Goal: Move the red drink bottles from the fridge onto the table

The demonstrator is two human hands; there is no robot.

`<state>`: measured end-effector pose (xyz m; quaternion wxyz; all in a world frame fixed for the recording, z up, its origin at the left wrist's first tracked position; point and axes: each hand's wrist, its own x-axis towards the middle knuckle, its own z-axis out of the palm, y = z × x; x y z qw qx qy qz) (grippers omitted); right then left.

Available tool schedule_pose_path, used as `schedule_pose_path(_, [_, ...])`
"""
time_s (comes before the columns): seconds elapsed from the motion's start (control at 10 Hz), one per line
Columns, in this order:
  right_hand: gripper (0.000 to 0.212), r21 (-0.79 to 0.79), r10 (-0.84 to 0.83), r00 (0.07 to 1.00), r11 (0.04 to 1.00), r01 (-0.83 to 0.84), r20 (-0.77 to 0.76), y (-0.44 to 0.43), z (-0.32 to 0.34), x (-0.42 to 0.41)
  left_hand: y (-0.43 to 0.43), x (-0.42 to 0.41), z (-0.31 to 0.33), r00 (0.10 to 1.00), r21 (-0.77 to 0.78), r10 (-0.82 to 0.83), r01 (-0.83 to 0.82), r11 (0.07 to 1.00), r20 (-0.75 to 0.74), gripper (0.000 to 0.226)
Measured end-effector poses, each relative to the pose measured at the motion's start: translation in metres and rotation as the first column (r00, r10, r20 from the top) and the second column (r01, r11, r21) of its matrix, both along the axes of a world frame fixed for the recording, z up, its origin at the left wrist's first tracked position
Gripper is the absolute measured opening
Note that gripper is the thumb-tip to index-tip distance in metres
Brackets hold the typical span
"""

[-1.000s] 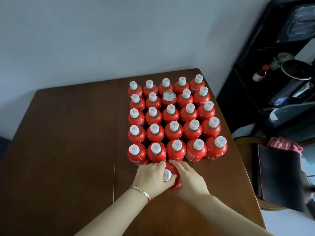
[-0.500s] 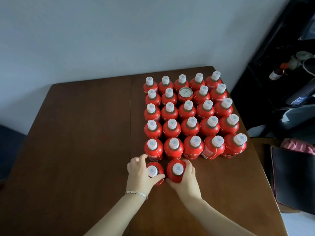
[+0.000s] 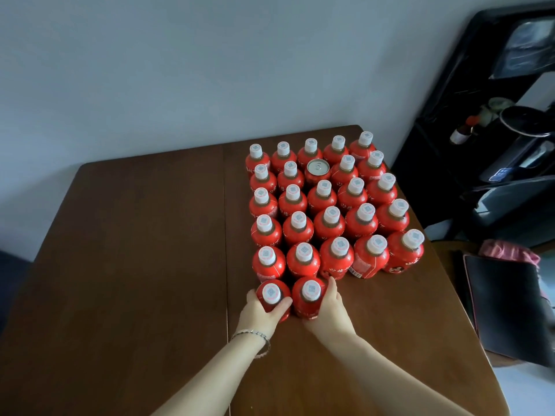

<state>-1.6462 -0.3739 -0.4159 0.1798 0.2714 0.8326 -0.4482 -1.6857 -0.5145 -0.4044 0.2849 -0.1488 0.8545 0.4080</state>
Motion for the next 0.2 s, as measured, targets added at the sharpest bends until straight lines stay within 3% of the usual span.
schedule_pose_path(0.1, [0.087,0.06,0.08,0.992,0.994,-0.086,0.097,0.001,0.005,0.007,-0.008,0.012,0.002,0.986,0.006,-0.126,0.126,0.992,0.109,0.088])
schedule_pose_path(0.2, [0.054,0.175,0.238,0.955,0.947,-0.268,0.176,0.013,0.018,0.017,-0.019,0.029,0.01,0.955,-0.166,-0.234,0.265,0.95,0.181,0.065])
